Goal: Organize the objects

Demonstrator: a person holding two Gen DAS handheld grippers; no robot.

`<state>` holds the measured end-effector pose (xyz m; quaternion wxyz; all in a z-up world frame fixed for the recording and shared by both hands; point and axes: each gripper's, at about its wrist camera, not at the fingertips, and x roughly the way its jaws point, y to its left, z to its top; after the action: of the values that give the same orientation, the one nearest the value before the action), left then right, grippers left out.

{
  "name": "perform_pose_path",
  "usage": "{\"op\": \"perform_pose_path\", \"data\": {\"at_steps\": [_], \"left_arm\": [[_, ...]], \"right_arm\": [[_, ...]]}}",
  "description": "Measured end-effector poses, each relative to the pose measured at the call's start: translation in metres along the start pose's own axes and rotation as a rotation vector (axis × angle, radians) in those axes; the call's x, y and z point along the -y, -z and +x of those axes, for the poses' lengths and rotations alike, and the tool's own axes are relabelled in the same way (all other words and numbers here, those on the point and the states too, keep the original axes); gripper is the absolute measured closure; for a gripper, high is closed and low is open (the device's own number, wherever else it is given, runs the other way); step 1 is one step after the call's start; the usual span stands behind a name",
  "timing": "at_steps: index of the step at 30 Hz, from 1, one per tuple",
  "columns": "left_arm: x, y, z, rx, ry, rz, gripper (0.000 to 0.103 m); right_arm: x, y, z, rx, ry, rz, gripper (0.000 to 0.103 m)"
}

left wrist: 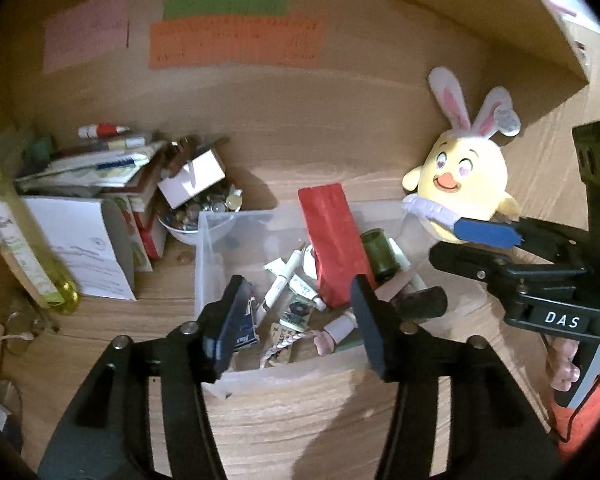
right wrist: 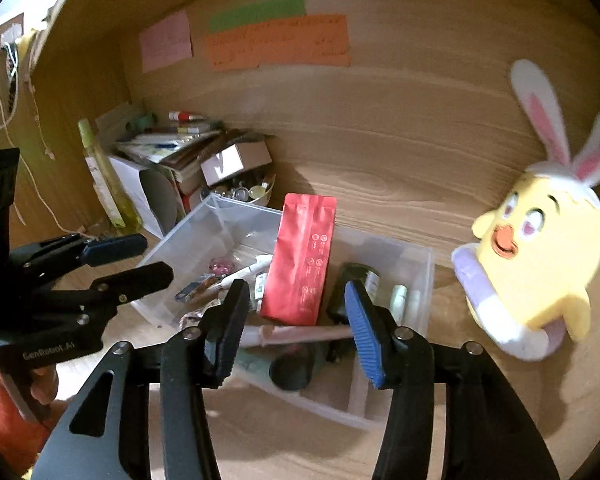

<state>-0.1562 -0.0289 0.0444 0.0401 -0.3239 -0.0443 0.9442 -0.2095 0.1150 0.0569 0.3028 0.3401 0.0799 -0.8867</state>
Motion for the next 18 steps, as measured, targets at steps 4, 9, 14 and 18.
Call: {"op": "perform_pose_path", "data": {"at_steps": [4,9,14,18], "left_arm": [[0.003,0.008,-0.015,0.040,-0.008,0.006,0.032],[0.007,0.022,-0.024,0.064,-0.027,0.025,0.015],[0.010,0.040,-0.028,0.061,-0.024,0.022,0.009],[0.013,0.054,-0.030,0.062,-0.033,0.028,0.007]], "right_arm": [[0.001,0.013,-0.018,0.032,0.013,0.026,0.049],[0.000,0.031,-0.033,0.068,0.053,0.046,0.035],[-0.004,0.050,-0.043,0.086,0.073,0.050,0.021],[-0.007,0.064,-0.051,0.101,0.101,0.053,0.019]]}}
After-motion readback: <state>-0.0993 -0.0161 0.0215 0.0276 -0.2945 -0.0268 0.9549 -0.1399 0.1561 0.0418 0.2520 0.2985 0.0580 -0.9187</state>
